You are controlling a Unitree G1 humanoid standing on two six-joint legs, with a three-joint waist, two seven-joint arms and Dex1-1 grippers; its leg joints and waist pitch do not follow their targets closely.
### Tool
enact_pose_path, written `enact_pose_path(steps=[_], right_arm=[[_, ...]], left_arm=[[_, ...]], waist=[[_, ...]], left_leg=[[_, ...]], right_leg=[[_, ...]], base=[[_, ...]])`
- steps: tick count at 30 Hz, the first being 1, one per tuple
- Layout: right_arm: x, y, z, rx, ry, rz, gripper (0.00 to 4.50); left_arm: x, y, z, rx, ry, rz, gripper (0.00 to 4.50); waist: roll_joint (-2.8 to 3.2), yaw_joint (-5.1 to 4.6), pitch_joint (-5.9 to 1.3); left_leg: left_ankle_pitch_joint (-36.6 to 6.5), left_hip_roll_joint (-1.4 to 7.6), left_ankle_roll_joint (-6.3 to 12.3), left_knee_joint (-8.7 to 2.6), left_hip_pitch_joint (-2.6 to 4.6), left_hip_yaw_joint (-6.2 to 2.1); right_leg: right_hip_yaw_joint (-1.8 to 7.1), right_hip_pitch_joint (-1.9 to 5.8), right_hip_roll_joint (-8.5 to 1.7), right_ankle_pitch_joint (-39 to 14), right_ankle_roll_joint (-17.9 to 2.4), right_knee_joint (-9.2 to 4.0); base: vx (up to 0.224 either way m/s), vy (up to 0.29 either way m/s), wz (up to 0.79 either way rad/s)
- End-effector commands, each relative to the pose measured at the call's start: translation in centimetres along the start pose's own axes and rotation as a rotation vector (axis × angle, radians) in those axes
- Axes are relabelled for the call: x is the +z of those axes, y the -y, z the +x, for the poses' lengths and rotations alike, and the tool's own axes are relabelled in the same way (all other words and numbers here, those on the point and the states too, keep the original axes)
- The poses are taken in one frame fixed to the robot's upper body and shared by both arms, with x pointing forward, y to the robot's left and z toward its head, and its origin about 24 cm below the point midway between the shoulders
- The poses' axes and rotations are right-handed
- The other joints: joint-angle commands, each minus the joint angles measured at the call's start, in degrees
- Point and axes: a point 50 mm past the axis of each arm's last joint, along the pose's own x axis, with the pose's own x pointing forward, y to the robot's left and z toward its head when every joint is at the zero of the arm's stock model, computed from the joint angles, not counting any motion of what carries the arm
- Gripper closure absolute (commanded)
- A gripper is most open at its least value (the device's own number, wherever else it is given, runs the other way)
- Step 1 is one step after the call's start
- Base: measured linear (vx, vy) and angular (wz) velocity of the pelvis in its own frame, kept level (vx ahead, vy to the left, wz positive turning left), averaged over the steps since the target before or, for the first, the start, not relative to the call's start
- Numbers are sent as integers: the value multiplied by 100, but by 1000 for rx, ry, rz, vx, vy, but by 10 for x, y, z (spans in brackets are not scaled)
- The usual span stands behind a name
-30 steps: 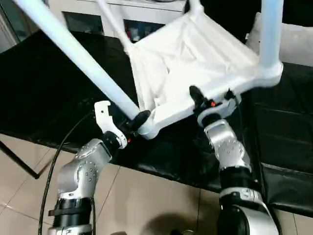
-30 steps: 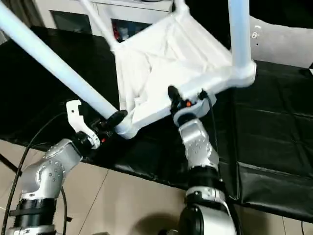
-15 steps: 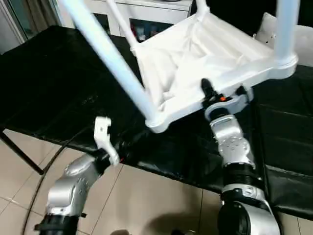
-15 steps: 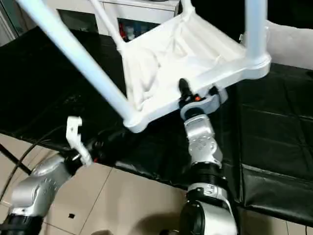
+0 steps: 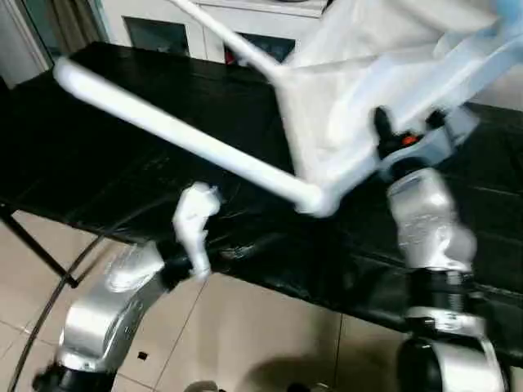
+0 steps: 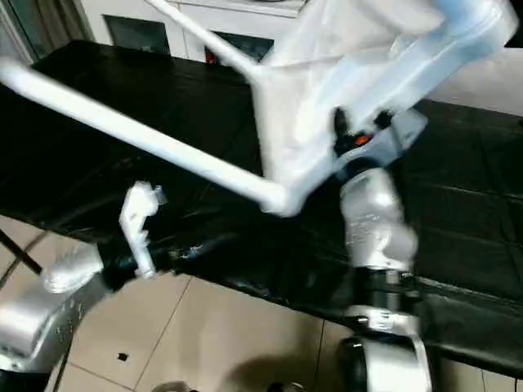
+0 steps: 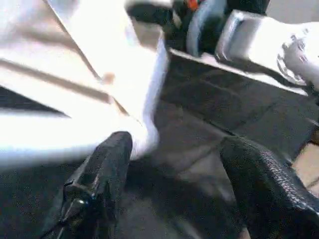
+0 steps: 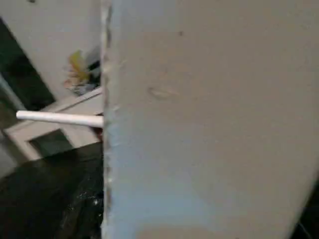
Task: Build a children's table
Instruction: Flip table
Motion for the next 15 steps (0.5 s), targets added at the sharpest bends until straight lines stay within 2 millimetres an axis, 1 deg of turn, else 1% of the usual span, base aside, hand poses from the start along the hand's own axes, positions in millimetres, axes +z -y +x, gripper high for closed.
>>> enact_pose_path(steps=[1,2,3,4,5,6,7,8,9,10,11,12,13,14,15], right_arm=[[37,-7,2,-6,108,-145,253],[38,-7,2,-8,101,-184,253],[40,-8,2,-2,88,-254,253],[43,-10,2,4,69,-342,253],[44,-10,2,4,67,-352,253],[46,-12,1,1,57,-406,253],[47,-12,1,-2,53,-425,254],[47,-13,1,-4,50,-438,254],[52,-14,1,-21,39,-503,254],[52,-16,1,-20,28,-524,254],[53,-16,1,-20,27,-527,255],[53,-17,1,-18,18,-537,255],[53,-18,2,-18,6,-542,255],[53,-18,2,-18,6,-542,255],[53,-19,2,-20,-4,-546,255]], left_arm=[[13,-8,1,58,-10,64,91],[17,-11,1,78,-5,80,91],[24,-14,0,94,-11,124,91],[35,-17,0,104,-10,185,91],[36,-17,0,105,-10,192,91],[46,-18,-1,109,-2,227,91],[51,-19,-1,114,1,252,91],[54,-19,-1,118,4,269,91],[70,-22,0,133,0,359,91],[78,-23,0,139,-2,411,91],[79,-24,0,140,-2,419,91],[85,-24,0,143,-4,454,91],[93,-26,0,153,-6,517,91],[93,-26,0,153,-6,517,91],[98,-26,0,161,-8,555,91]], waist=[[-88,-46,-429],[-96,-64,-435],[-105,-78,-430],[-106,-80,-449],[-107,-97,-459],[-110,-125,-462],[-107,-134,-469],[-104,-167,-477],[-110,-185,-483],[-110,-180,-491],[-112,-197,-487],[-119,-218,-479],[-116,-223,-488],[-124,-239,-491],[-118,-262,-490]], left_leg=[[521,335,528,-375,-70,-85],[486,299,513,-364,-91,-81],[450,282,483,-358,-98,-84],[462,271,490,-348,-106,-86],[480,255,492,-336,-124,-98],[480,254,493,-326,-136,-106],[496,269,488,-325,-139,-118],[530,279,500,-313,-153,-127],[545,288,509,-304,-150,-126],[587,280,524,-297,-151,-130],[613,285,548,-297,-152,-138],[608,283,551,-292,-161,-135],[622,282,547,-286,-165,-134],[648,282,549,-280,-170,-133],[678,288,547,-278,-178,-138]], right_leg=[[474,552,-560,-1630,564,-470],[456,570,-528,-1668,741,-485],[438,566,-498,-1709,907,-503],[432,577,-495,-1667,990,-500],[420,587,-472,-1575,1131,-496],[408,584,-460,-1495,1212,-487],[400,585,-465,-1463,1219,-480],[387,580,-455,-1424,1215,-479],[392,572,-461,-1382,1189,-471],[402,570,-453,-1328,1197,-464],[403,564,-460,-1262,1164,-441],[402,564,-468,-1256,1153,-439],[404,572,-480,-1236,1136,-428],[405,573,-479,-1218,1119,-415],[404,570,-485,-1183,1086,-413]], base=[[0,0,0],[0,0,0],[0,0,0],[0,0,0],[0,0,0],[0,0,0],[0,0,0],[0,0,0],[0,0,0],[0,0,0],[0,0,0],[0,0,0],[0,0,0],[0,0,0],[0,0,0]])
